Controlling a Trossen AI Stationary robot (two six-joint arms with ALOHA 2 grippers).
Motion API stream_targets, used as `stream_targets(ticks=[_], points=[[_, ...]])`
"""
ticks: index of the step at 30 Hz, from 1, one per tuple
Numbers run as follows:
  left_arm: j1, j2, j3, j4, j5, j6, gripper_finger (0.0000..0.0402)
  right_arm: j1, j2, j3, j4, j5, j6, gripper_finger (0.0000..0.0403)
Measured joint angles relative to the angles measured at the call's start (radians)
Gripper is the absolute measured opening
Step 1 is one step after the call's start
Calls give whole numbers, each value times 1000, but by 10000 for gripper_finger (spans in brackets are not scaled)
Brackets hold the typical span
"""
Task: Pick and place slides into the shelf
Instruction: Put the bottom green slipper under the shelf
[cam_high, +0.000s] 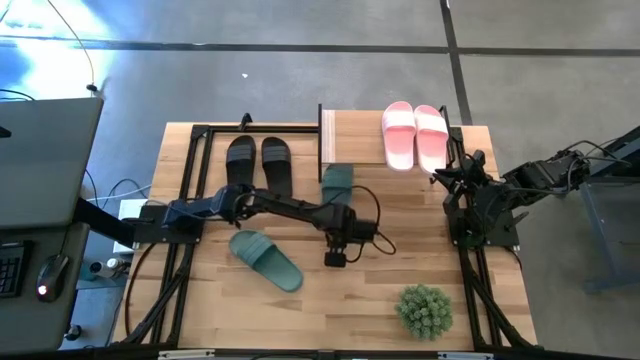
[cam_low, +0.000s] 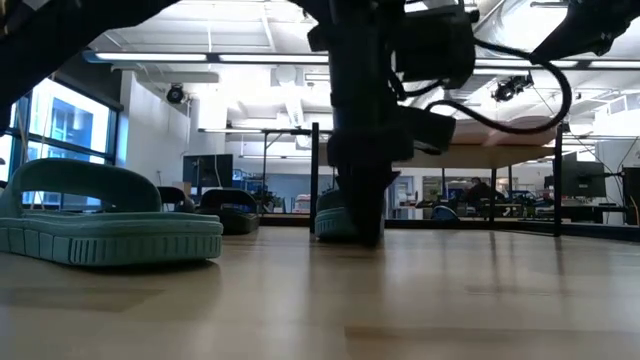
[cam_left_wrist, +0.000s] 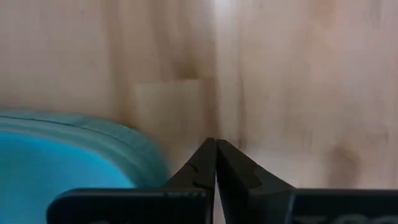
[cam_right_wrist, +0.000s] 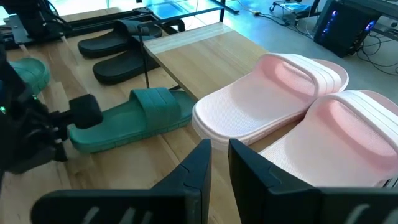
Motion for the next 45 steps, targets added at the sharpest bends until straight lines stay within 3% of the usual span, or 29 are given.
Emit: stream_targets(ticks=[21,32,35,41,45], points=[[114,3,-2,20,-117,-10,0,0,0,0,0,0,0,48],[70,-5,-2,28,-12,9,0,0,0,0,0,0,0,48],[39,-7,-2,126,-19,94,0,0,0,0,1,2,0,48],[41,-7,-2,388,-279,219,0,0,0,0,0,3,0,48],[82,-8,29,396,-327,238,0,0,0,0,1,3,0,48]])
